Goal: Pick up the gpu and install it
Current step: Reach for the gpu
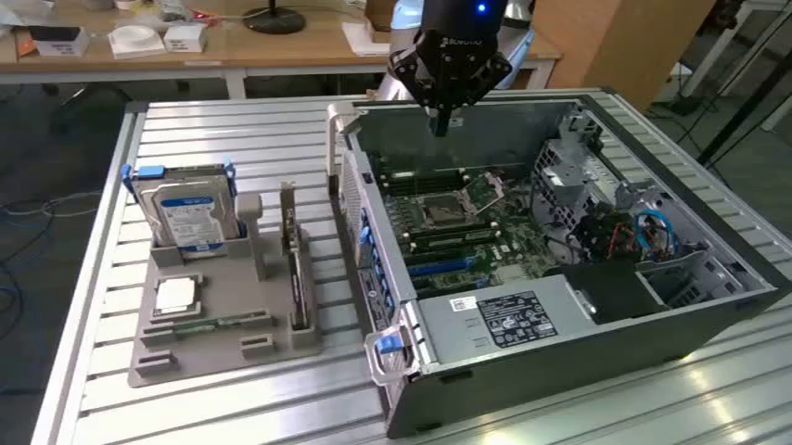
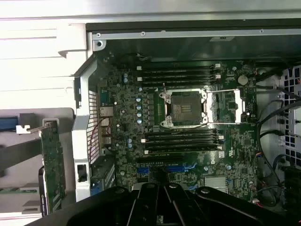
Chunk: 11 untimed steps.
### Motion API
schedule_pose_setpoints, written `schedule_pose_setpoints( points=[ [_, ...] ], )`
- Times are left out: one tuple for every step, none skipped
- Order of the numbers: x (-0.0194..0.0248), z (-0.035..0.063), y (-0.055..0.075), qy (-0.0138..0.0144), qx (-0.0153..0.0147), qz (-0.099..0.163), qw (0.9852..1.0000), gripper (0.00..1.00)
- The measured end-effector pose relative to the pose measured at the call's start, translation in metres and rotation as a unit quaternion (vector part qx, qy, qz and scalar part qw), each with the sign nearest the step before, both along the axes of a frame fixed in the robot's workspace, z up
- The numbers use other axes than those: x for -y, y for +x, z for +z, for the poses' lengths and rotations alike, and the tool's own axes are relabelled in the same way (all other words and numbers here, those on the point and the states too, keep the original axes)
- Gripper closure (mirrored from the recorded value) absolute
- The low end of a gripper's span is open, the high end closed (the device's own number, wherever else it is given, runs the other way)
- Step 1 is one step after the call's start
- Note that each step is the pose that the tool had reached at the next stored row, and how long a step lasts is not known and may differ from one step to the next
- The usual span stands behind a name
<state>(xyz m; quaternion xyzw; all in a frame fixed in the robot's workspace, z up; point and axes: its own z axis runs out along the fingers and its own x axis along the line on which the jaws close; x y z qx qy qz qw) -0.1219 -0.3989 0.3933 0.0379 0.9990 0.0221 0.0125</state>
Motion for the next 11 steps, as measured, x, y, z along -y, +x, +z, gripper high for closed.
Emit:
schedule_pose_setpoints(
  points=[
    [0.0, 0.0, 0.0, 0.0, 0.0, 0.0, 1.0, 0.89],
    [0.0, 0.0, 0.0, 0.0, 0.0, 0.0, 1.0, 0.89],
    [0.0, 0.0, 0.0, 0.0, 0.0, 0.0, 1.0, 0.89],
    [0.0, 0.0, 0.0, 0.0, 0.0, 0.0, 1.0, 0.89],
    [0.0, 0.0, 0.0, 0.0, 0.0, 0.0, 1.0, 0.89],
    [0.0, 0.0, 0.0, 0.0, 0.0, 0.0, 1.0, 0.89],
    [0.0, 0.0, 0.0, 0.0, 0.0, 0.0, 1.0, 0.89],
    [0.0, 0.0, 0.0, 0.0, 0.0, 0.0, 1.0, 0.89],
    [0.0, 0.0, 0.0, 0.0, 0.0, 0.0, 1.0, 0.89],
    [0.0, 0.0, 0.0, 0.0, 0.0, 0.0, 1.0, 0.89],
    [0.0, 0.0, 0.0, 0.0, 0.0, 0.0, 1.0, 0.89]
  ],
)
